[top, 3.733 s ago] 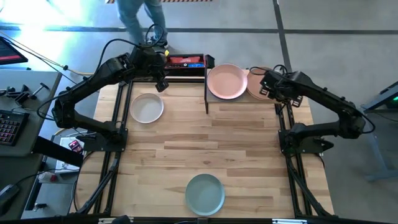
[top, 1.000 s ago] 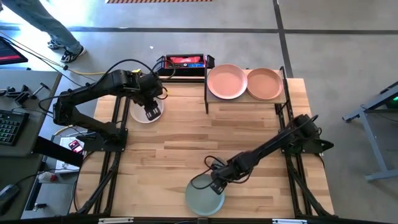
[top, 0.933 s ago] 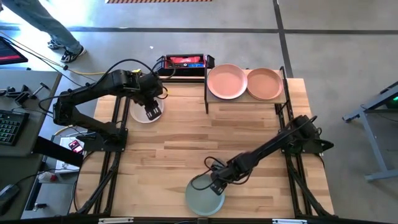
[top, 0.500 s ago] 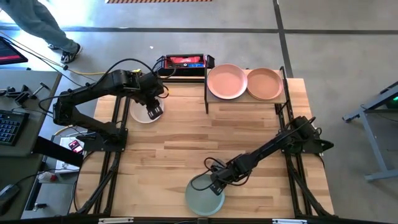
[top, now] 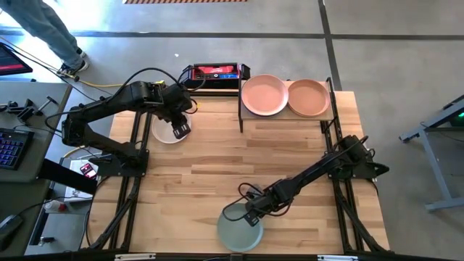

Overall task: Place and stack plates onto a shelf
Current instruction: Stack the green plate on top of the orange plate on the shelf

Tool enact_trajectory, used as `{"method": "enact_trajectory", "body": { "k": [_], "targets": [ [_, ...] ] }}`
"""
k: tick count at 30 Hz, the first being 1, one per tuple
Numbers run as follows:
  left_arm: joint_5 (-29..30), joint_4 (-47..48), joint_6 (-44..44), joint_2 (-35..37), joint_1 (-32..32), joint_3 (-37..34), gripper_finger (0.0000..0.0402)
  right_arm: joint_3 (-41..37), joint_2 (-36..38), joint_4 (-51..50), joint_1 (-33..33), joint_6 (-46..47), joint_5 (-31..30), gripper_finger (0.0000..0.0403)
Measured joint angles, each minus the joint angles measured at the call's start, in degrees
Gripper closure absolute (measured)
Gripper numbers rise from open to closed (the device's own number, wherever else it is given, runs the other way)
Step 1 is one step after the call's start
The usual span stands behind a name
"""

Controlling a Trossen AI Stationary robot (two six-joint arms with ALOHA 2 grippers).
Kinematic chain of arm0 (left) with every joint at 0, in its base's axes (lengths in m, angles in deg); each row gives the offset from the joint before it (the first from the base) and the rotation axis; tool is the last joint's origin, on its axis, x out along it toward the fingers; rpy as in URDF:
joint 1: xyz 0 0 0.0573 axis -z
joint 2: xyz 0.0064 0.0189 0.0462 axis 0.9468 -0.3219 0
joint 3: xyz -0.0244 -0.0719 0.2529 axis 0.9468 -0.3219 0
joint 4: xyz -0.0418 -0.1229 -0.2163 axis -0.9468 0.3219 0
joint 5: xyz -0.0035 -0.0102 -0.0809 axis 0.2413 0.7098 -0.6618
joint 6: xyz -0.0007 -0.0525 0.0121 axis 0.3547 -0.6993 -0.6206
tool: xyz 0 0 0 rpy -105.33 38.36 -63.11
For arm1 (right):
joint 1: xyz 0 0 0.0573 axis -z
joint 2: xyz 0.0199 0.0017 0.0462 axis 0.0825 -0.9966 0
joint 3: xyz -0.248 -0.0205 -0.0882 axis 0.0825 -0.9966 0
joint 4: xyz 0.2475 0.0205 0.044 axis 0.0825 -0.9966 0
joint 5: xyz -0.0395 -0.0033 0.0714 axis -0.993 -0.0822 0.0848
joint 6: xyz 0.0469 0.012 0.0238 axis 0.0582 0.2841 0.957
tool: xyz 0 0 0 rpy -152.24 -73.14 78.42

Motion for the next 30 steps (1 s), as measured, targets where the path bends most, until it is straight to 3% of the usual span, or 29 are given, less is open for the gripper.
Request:
{"method": "enact_trajectory", "body": {
  "k": [18, 30],
  "targets": [
    [0.12, 0.04, 0.46, 0.0, 0.0, 0.0, 0.0275, 14.51, 2.77, -29.73, 2.18, -6.05, -4.94, 0.0403],
    [0.13, 0.02, 0.46, -0.02, 0.0, 0.0, 0.0275, 14.57, 16.57, -43.83, 6.07, -3.74, -13.8, 0.0403]
  ]
}}
